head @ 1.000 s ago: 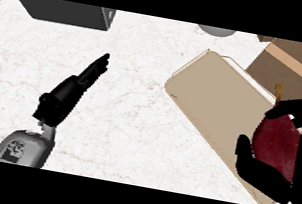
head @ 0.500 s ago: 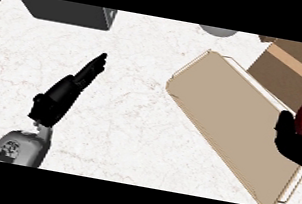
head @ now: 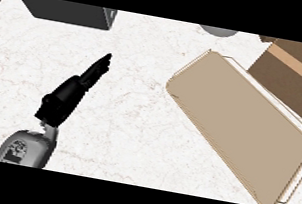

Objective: Pick the pear from the tray and place it in the cardboard box

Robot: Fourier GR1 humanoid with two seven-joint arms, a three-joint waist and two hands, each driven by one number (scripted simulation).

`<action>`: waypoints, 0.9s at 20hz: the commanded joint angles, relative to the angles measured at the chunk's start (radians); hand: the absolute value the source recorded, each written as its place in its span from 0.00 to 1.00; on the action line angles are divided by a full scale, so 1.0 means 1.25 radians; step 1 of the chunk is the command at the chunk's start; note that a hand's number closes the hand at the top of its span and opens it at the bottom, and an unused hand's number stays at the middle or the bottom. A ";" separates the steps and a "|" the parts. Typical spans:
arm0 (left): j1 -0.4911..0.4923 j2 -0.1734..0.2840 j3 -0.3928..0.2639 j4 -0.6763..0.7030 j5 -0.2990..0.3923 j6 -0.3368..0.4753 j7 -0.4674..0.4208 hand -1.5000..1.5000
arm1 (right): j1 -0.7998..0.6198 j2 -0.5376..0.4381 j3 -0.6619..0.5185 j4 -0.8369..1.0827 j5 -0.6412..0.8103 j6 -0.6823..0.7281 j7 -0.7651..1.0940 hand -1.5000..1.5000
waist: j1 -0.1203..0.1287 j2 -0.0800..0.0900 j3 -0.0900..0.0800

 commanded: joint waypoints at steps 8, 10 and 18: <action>0.029 0.004 -0.002 -0.012 -0.004 -0.023 -0.012 0.50 | -0.053 -0.113 -0.093 0.302 0.007 -0.166 -0.128 1.00 | 0.004 0.001 0.000; -0.057 -0.008 0.017 0.053 -0.006 -0.012 0.000 0.50 | -0.087 -0.143 -0.112 0.366 -0.018 -0.150 -0.151 1.00 | 0.000 0.002 0.000; 0.018 -0.017 -0.003 -0.017 -0.008 -0.015 0.004 0.50 | -0.110 -0.119 -0.056 0.640 0.064 -0.342 -0.223 1.00 | 0.010 0.002 0.000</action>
